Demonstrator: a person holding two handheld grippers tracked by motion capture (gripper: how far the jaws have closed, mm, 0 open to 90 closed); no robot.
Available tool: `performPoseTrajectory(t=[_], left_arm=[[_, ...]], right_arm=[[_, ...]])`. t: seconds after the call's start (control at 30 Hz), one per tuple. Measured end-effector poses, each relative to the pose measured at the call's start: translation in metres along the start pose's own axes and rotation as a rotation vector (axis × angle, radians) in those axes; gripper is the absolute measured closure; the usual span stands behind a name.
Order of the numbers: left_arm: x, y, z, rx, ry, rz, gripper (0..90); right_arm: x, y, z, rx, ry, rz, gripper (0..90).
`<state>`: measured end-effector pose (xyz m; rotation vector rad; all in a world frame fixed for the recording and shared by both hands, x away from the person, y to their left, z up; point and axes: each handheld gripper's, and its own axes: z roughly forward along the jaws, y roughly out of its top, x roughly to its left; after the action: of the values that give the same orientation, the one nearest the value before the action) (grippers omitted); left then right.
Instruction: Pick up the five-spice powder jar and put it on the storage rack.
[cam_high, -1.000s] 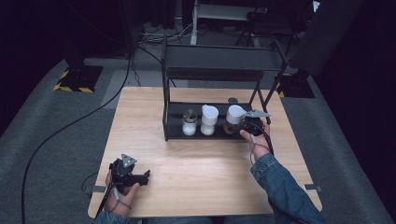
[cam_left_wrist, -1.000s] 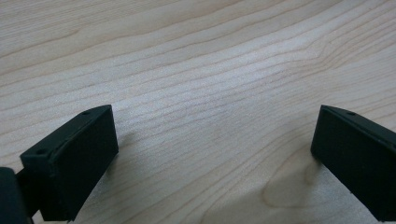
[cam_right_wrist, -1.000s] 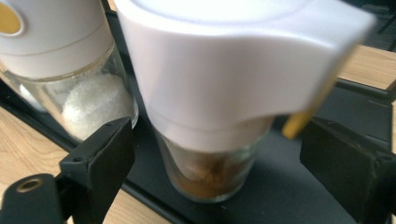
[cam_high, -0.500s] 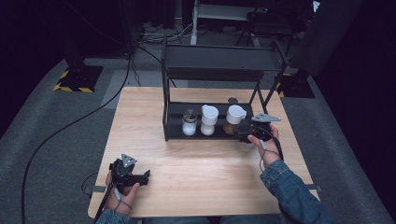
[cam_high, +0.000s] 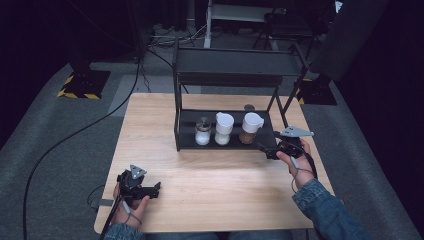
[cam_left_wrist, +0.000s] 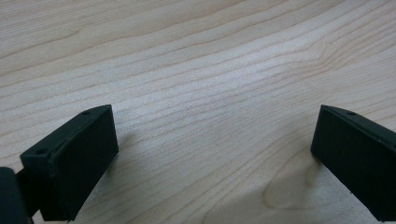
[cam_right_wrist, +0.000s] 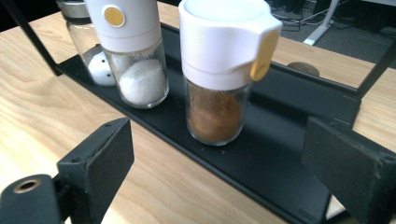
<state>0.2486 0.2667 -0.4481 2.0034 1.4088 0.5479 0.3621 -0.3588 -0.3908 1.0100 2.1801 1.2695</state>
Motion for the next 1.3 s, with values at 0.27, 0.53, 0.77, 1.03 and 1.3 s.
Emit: performPoseTrajectory(t=[0.27,0.53,0.77,1.03,1.3], left_arm=[[-0.001,0.001,0.001,0.001,0.004,-0.002,0.5],[-0.001,0.002,0.002,0.0,0.004,-0.005,0.5],[-0.001,0.002,0.002,-0.001,0.005,-0.006,0.5],[-0.002,0.002,0.002,-0.001,0.005,-0.007,0.5],[-0.002,0.002,0.002,-0.001,0.005,-0.007,0.5]], right_arm=[[-0.012,-0.01,-0.024,-0.005,0.012,-0.003,8.8],[-0.024,-0.023,-0.043,-0.011,0.024,0.01,8.5],[-0.029,-0.034,-0.051,-0.005,0.034,0.005,8.3],[-0.028,-0.047,-0.054,0.006,0.034,-0.01,6.7],[-0.027,-0.063,-0.053,0.033,0.036,-0.029,3.6]])
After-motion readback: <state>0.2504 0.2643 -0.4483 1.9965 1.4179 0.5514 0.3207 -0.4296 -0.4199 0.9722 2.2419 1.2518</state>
